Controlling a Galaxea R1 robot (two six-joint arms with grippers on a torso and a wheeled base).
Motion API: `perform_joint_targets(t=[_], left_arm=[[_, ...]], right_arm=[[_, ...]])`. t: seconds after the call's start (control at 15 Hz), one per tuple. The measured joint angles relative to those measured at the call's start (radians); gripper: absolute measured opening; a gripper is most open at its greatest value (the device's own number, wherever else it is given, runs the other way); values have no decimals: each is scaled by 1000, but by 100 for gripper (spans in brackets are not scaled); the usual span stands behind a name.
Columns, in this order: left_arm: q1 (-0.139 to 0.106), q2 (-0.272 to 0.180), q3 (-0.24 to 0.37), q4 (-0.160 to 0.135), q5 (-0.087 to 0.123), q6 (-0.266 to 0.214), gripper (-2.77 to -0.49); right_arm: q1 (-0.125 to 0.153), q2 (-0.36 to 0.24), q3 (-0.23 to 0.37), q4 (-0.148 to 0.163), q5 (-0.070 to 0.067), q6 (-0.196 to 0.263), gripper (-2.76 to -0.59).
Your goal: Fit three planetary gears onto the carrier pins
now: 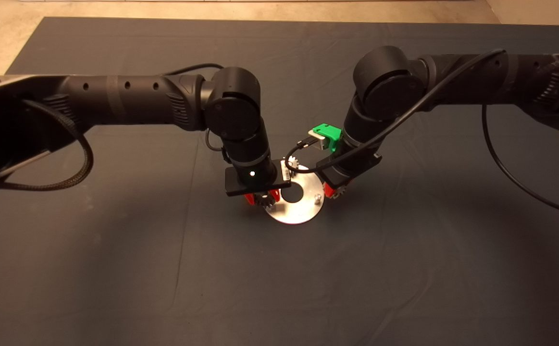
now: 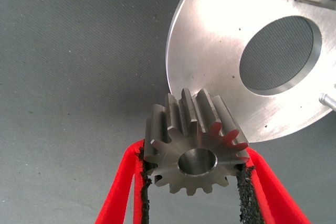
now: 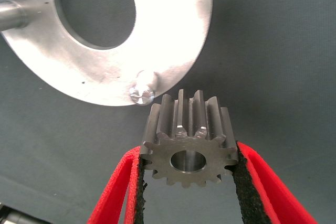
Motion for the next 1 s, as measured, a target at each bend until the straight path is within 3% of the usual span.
perform_joint_targets(t=[0.6, 1.0], left_arm=[[0, -6, 0, 0, 1, -1, -243], [0, -14, -7, -2, 1, -77, -243]], right_arm=[[-3, 19, -1, 0, 0, 0, -239], [-3, 28, -10, 0, 0, -4, -239]])
